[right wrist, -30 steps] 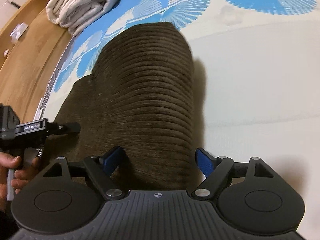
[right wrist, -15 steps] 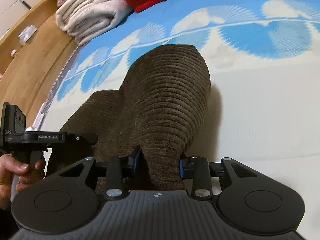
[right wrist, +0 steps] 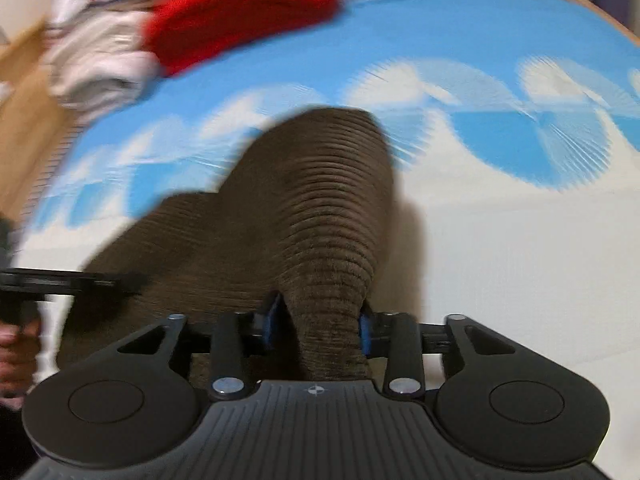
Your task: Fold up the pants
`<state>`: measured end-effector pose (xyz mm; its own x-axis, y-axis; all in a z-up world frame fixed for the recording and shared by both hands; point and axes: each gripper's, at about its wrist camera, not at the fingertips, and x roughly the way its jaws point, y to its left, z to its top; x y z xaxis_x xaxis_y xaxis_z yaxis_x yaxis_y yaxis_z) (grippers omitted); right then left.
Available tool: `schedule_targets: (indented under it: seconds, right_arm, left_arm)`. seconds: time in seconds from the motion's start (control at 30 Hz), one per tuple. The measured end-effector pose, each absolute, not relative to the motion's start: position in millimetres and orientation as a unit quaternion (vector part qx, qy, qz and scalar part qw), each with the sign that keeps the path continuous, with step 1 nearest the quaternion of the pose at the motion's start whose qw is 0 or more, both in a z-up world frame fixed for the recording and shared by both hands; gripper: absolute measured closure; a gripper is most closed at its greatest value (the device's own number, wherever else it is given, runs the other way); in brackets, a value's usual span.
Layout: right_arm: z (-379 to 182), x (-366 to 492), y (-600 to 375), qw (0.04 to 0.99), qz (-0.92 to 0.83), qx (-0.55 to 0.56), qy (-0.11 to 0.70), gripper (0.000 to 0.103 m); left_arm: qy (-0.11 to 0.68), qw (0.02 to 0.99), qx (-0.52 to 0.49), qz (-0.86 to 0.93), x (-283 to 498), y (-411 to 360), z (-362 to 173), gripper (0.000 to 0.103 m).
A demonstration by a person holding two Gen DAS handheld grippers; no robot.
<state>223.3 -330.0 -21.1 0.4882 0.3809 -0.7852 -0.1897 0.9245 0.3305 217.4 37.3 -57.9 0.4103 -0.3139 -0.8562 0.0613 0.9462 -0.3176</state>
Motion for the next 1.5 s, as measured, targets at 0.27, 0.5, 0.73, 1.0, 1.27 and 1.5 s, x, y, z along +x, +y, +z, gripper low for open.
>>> schedule_targets:
  seconds: [0.27, 0.5, 0.73, 1.0, 1.27, 1.5]
  right_arm:
    - [-19.4, 211.2, -351.0, 0.891, 0.128, 0.083, 0.428, 0.060]
    - [-39.1, 179.2, -305.0, 0.816, 0.337, -0.024, 0.468, 0.061]
    - [-47.0, 176.0, -289.2, 0.772, 0.375, -0.092, 0.506, 0.061]
    - [-20.4, 245.1, -321.2, 0.884, 0.206, 0.066, 0.415, 0.060]
    - [-39.8, 301.0, -293.8, 0.904, 0.138, 0.020, 0.405, 0.061]
    - [-72.7, 325.8, -269.9, 0.890, 0.080, -0.011, 0.449, 0.057]
  left_arm:
    - [0.468, 0.875, -0.051, -0.113, 202.9, 43.9, -8.9, 0.046]
    - [0.526, 0.808, 0.067, -0.257, 170.9, -7.7, -44.0, 0.061]
    - [0.557, 0.775, 0.151, -0.256, 159.9, -26.0, -62.3, 0.062]
    - [0.475, 0.854, 0.082, -0.194, 189.4, -18.5, -28.2, 0.060]
    - [0.494, 0.859, 0.055, -0.123, 216.0, -3.1, -42.0, 0.061]
    - [0.530, 0.840, 0.082, -0.084, 220.4, -0.6, -60.7, 0.060]
